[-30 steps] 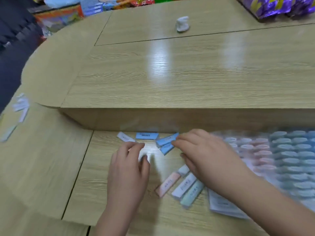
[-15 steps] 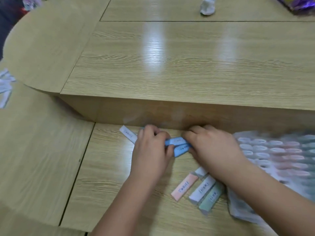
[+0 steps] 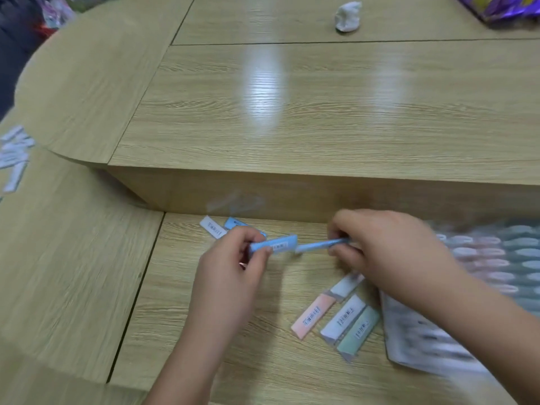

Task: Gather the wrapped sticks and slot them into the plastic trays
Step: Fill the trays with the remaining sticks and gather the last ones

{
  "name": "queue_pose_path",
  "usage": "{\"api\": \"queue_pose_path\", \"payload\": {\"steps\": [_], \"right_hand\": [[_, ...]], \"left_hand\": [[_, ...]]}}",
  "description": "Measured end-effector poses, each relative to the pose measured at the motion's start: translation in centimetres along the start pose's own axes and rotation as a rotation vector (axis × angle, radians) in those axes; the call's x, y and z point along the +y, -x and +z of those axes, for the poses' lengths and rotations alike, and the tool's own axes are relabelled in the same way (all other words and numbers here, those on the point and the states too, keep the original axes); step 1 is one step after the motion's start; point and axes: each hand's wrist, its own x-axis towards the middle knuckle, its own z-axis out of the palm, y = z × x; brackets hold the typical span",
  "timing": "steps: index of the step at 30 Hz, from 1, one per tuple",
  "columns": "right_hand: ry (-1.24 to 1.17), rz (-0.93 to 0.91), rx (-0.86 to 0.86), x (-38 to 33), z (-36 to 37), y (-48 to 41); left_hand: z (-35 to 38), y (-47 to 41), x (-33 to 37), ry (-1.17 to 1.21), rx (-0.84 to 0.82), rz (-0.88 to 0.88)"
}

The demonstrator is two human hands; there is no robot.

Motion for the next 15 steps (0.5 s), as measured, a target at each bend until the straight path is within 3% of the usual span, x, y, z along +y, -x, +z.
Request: {"api": "queue_pose_path", "payload": {"steps": [4, 12, 15], "right_hand": [[-0.38, 0.14, 0.222, 3.6, -3.1, 5.3], [-0.528, 0.416, 0.408, 17.4, -5.3, 17.2], [-0.6, 0.436, 0.456, 21.2, -5.0, 19.9]], "left_hand": [[0.0, 1.3, 3.7, 0.23, 0.033, 0.04], [8.3, 4.2, 13.1, 0.333, -0.13, 0.272], [12.1, 5.2, 15.9, 0.323, -0.209, 0.355]]}}
